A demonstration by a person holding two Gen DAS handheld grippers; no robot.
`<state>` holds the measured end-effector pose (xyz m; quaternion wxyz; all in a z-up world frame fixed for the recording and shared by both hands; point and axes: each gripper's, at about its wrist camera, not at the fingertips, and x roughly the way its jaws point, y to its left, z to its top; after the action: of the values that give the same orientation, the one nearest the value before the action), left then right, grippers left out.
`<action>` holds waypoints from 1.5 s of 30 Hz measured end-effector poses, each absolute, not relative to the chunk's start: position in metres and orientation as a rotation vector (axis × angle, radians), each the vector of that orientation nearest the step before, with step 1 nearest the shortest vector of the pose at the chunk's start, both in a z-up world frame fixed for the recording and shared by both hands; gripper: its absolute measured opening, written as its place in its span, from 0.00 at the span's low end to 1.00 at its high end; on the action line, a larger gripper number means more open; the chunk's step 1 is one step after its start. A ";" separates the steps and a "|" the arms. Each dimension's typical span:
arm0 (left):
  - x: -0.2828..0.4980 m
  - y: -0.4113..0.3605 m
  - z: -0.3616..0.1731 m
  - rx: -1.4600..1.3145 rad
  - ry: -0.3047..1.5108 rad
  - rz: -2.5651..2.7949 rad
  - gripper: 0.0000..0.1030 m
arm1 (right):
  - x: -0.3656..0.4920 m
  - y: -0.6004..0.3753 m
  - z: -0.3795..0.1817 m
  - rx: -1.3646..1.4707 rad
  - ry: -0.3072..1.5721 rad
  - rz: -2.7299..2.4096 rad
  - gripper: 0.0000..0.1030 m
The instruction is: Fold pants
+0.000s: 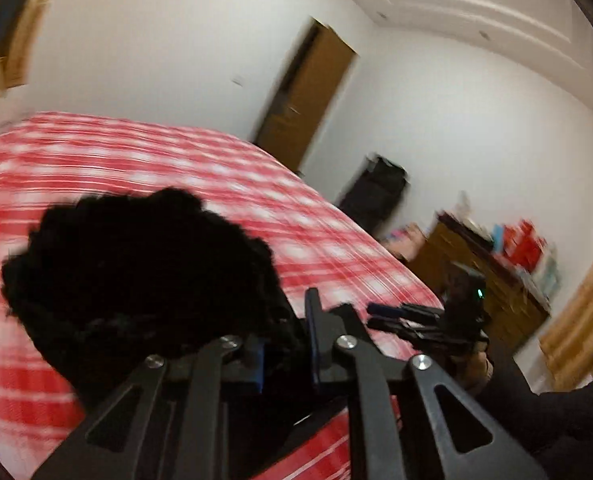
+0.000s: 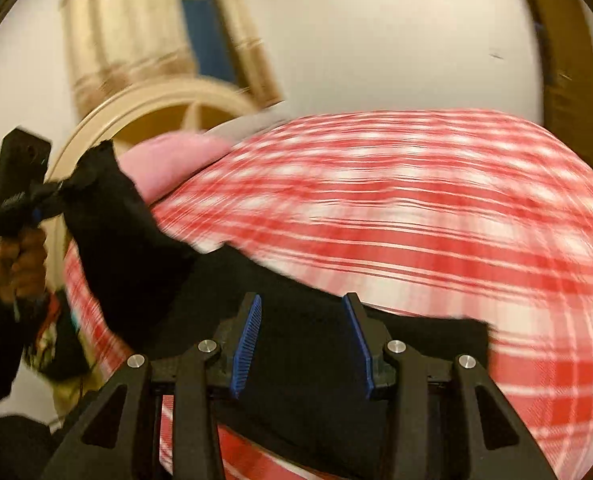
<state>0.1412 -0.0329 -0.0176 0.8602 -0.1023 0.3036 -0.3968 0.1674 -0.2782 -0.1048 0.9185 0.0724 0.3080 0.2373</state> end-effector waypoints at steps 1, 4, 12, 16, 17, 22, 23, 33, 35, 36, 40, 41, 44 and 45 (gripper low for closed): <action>0.146 -0.046 -0.021 -0.202 0.651 -0.852 0.14 | 0.166 -0.291 -0.107 0.174 0.632 0.458 0.43; 0.157 -0.105 -0.038 -0.154 0.713 -0.937 0.13 | 0.161 -0.334 -0.120 0.261 0.650 0.373 0.43; 0.161 -0.244 -0.130 0.071 0.923 -0.998 0.13 | 0.157 -0.398 -0.162 0.423 0.709 0.270 0.43; 0.143 -0.259 -0.120 0.067 0.905 -1.074 0.15 | 0.159 -0.411 -0.169 0.511 0.706 0.284 0.56; 0.134 -0.257 -0.111 0.078 0.870 -1.089 0.25 | 0.161 -0.413 -0.169 0.539 0.706 0.295 0.58; 0.125 -0.208 -0.076 0.114 0.714 -1.002 0.66 | 0.166 -0.398 -0.164 0.568 0.730 0.365 0.58; 0.128 -0.196 -0.074 0.114 0.706 -0.968 0.67 | 0.169 -0.388 -0.161 0.557 0.739 0.387 0.58; 0.168 -0.068 -0.112 -0.072 0.745 -0.611 0.74 | 0.217 -0.294 -0.173 0.349 0.916 0.430 0.61; 0.174 -0.058 -0.124 -0.086 0.761 -0.565 0.74 | 0.226 -0.286 -0.185 0.348 0.983 0.409 0.60; 0.178 -0.052 -0.132 -0.088 0.782 -0.537 0.74 | 0.226 -0.282 -0.186 0.334 0.985 0.417 0.40; 0.188 -0.044 -0.152 -0.129 0.827 -0.507 0.74 | 0.217 -0.261 -0.176 0.271 0.988 0.500 0.07; 0.188 -0.041 -0.154 -0.143 0.828 -0.504 0.74 | 0.214 -0.261 -0.171 0.266 0.974 0.501 0.06; 0.186 -0.039 -0.150 -0.158 0.812 -0.514 0.74 | 0.199 -0.277 -0.145 0.277 0.896 0.492 0.06; 0.185 -0.041 -0.147 -0.154 0.800 -0.521 0.74 | 0.192 -0.284 -0.136 0.276 0.875 0.486 0.06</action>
<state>0.1846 -0.0406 -0.1474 0.8853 -0.0743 0.3847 -0.2503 0.1919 -0.2844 -0.1355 0.8684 0.1317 0.4179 0.2323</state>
